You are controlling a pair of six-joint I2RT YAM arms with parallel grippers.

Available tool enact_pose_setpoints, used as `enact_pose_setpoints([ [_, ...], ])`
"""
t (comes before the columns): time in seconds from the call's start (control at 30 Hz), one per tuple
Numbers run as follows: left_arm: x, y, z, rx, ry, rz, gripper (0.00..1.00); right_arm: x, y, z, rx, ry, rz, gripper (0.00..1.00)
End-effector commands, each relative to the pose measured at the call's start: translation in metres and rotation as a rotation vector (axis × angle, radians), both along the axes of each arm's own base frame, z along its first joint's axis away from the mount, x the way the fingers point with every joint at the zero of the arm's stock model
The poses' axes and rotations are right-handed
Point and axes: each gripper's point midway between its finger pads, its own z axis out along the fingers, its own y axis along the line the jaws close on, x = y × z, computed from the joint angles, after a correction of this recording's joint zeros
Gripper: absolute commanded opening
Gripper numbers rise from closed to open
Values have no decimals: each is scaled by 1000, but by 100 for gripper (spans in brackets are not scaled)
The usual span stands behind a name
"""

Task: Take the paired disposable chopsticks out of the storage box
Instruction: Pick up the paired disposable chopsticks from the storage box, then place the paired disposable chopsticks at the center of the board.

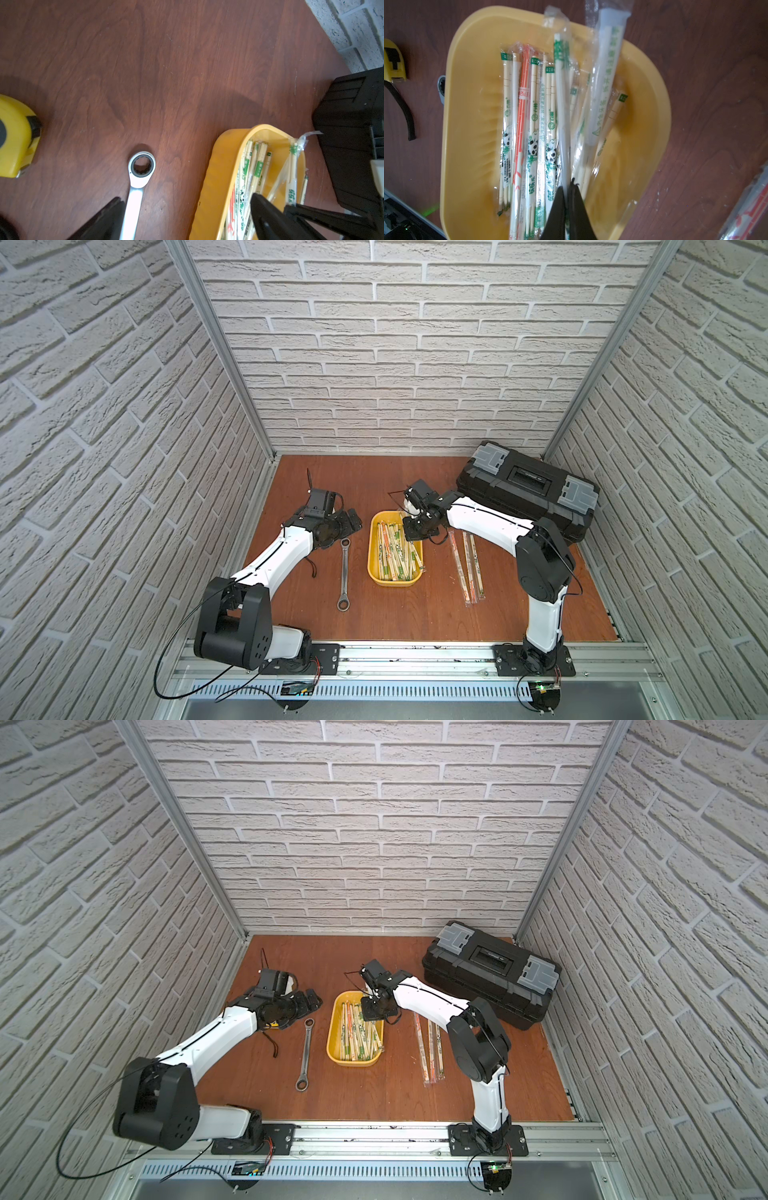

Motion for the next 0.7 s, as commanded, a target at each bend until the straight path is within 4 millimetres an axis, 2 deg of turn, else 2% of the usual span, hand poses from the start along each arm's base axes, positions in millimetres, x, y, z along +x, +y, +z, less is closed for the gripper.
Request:
enact_pose_setpoints([
  [0.0,8,-3,10,10,-31,-14,98,5,-17,42,54,-90,-54,2],
  [0.17,7,-7,11,19,-33,-26,98,-4,-54,51,37,-106,-115,2],
  [0.23,7,-8,11,21,-34,-28,98,-11,-69,47,16,-100,-135,2],
  [0.37,8,-11,12,20,-34,-34,98,-27,-93,28,-45,-67,-157,2],
  [0.5,8,-15,12,15,-32,-42,98,-42,-102,4,-78,-18,-159,3],
  [0.67,8,-17,15,9,-35,-43,98,-50,-105,-19,-94,25,-161,6],
])
